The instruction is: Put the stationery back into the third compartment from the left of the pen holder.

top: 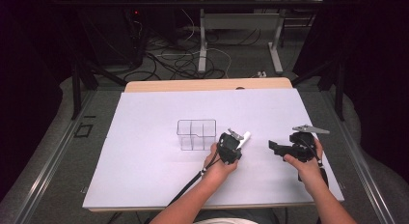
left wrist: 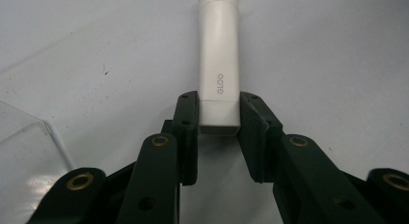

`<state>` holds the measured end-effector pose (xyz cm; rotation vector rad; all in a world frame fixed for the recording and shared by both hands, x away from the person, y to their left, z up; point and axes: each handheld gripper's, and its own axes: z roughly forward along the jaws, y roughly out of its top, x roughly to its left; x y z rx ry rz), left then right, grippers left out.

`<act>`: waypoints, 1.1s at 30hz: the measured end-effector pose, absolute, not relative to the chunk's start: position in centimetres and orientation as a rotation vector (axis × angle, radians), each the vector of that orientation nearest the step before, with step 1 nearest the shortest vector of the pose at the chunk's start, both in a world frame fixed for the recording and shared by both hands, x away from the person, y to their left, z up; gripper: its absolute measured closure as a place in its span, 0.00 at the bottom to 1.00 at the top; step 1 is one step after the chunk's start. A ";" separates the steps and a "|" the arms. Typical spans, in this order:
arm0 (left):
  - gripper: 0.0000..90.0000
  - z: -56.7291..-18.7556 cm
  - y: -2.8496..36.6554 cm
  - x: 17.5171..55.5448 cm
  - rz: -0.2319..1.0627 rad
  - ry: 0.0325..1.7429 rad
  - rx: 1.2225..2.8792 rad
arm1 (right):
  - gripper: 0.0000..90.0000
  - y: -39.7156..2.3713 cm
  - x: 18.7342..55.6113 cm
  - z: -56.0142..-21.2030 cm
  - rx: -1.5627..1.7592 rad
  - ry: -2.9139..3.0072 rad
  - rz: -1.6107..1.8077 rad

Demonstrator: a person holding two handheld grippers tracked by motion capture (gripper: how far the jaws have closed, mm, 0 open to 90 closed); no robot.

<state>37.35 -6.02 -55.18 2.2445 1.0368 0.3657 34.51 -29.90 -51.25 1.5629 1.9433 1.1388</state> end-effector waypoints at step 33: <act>0.79 -47.4 -0.8 36.3 0.321 0.905 2.077 | 0.16 -27.3 34.2 -49.7 1.788 1.832 1.379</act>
